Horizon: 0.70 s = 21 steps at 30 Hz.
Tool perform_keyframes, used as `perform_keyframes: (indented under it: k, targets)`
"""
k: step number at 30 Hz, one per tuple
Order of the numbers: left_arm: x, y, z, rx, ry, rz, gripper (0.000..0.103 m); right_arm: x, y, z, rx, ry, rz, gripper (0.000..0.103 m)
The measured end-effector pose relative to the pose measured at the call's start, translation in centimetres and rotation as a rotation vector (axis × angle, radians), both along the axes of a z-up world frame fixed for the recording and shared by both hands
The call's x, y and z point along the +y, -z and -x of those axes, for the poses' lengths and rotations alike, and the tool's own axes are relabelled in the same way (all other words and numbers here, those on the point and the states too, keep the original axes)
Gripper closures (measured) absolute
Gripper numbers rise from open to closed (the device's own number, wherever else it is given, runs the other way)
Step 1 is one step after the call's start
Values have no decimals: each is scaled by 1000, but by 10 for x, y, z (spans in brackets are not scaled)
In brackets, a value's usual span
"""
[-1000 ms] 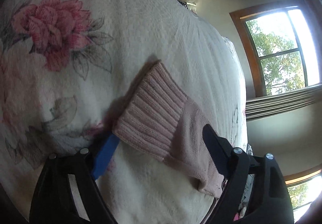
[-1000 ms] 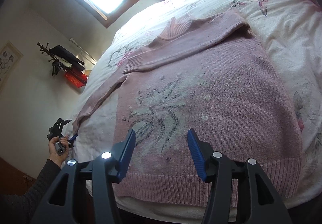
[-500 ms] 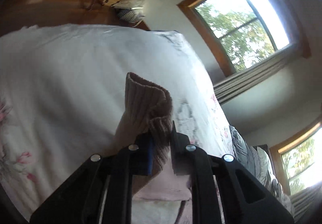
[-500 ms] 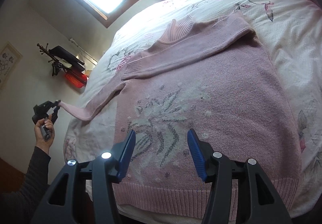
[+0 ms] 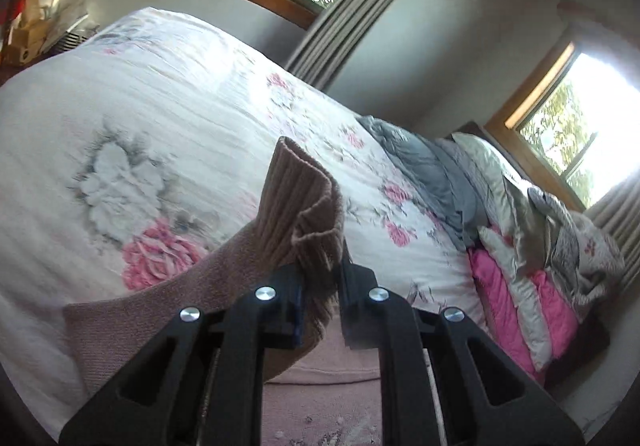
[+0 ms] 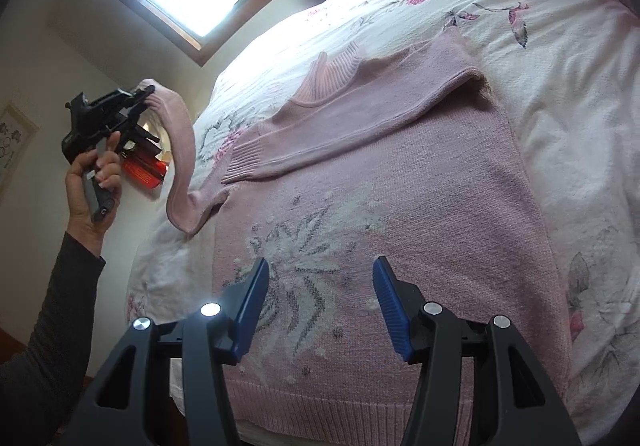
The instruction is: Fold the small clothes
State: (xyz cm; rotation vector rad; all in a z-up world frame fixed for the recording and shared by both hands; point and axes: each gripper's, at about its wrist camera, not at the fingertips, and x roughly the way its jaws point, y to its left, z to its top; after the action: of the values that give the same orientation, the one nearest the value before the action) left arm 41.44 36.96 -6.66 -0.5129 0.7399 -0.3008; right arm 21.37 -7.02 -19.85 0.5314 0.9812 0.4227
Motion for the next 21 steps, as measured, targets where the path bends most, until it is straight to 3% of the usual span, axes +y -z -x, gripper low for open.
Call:
perform_keyframes:
  k: [6, 13, 16, 19, 21]
  targets:
    - [-82, 85, -30, 130, 155, -92, 92, -17, 6, -11, 8, 29, 14, 48]
    - [-135, 171, -41, 269, 267, -216, 88, -19, 14, -41, 31, -19, 28, 47]
    - [-127, 183, -38, 298, 269, -170, 71, -19, 11, -77, 55, -51, -30, 43]
    - [-106, 173, -22, 258, 226, -86, 46, -10, 13, -128, 91, -102, -82, 40]
    - [-89, 163, -4, 233, 199, -14, 43, 2, 25, -170, 143, -150, -163, 41]
